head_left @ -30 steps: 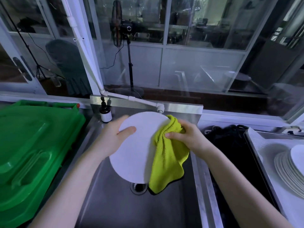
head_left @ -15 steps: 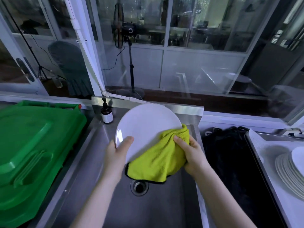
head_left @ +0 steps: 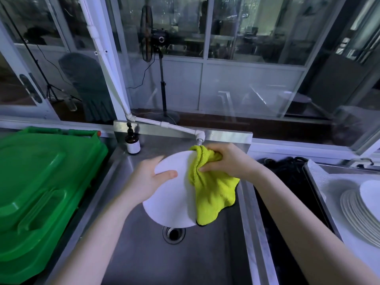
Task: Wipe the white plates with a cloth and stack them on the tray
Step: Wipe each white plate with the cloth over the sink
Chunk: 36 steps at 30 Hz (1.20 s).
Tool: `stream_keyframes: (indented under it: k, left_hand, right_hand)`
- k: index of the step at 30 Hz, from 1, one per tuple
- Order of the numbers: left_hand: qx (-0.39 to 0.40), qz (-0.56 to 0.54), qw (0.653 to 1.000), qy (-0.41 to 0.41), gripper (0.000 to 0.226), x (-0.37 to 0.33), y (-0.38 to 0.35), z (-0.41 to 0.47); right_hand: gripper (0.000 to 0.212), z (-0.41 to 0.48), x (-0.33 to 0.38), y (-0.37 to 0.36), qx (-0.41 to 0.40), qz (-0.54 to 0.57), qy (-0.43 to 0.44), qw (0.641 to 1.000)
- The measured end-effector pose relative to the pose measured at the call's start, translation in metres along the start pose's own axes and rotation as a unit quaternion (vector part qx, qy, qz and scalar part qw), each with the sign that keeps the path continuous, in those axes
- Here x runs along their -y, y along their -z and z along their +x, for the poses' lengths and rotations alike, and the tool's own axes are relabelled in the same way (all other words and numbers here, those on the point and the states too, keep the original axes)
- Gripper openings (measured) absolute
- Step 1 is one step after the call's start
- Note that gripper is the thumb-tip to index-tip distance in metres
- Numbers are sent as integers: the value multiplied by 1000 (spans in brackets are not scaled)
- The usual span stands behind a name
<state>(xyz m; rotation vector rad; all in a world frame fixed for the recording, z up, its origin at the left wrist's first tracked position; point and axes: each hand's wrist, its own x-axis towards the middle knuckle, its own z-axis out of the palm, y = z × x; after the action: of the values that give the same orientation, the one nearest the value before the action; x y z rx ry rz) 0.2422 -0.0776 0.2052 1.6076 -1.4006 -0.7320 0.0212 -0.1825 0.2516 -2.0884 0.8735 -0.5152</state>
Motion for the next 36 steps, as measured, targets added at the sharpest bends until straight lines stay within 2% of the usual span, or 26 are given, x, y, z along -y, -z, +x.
stream_keyframes:
  k: [2,4,7,9,11,13,16,19,21,24,26,27,29,31,33,34,36]
  left_hand:
    - [-26,-39,999,-4,12,4,2,-3]
    - [-85,-134,987,32,13,8,3,-9]
    - [-164,-271,945,86,13,10,1,-13]
    - [-176,-280,937,111,11,13,-1,-13]
    - [-148,-230,955,112,12,15,3,-12]
    - [-83,-149,982,80,15,14,13,-9]
    - [19,-23,999,25,17,3,22,3]
    - [84,172,981,-40,13,-13,16,13]
    - [112,211,968,-71,28,-17,12,15]
    - [94,140,985,-42,26,-9,12,14]
    - [5,17,1000,14,11,5,13,4]
    - [-53,-60,996,47,12,13,12,-3]
    - [-147,-163,970,101,26,28,-3,-22]
    - [-192,-234,944,131,18,32,-27,-33]
    - [-228,-314,907,164,15,25,-43,-32]
    - [-239,-336,894,172,24,23,-44,-27]
    - [-248,-305,909,141,40,26,-37,-19]
  right_hand:
    - [34,-4,-6,-3,-18,56,0,998]
    - [27,-17,-24,-12,-73,188,-25,979]
    - [36,-38,-47,-47,-117,404,-92,903]
    - [41,-44,-54,-67,-116,461,-132,870]
    - [39,-44,-52,-66,-121,438,-147,878]
    - [35,-39,-49,-52,-121,367,-126,913]
    - [28,-25,-30,-28,-62,201,-61,976]
    - [27,-7,-12,-24,-6,14,-7,1000]
    - [26,-2,-9,-30,8,-25,9,1000]
    - [27,-8,-19,-35,-11,48,-5,999]
    - [27,-18,-33,-36,-48,159,-39,985]
    - [30,-24,-41,-39,-81,243,-66,964]
    - [45,-34,-54,-49,-153,399,-129,895]
    - [43,-41,-61,-65,-192,489,-160,836]
    - [34,-43,-61,-81,-201,525,-161,811]
    - [33,-44,-59,-85,-198,531,-161,808]
    - [36,-43,-55,-83,-180,519,-166,819]
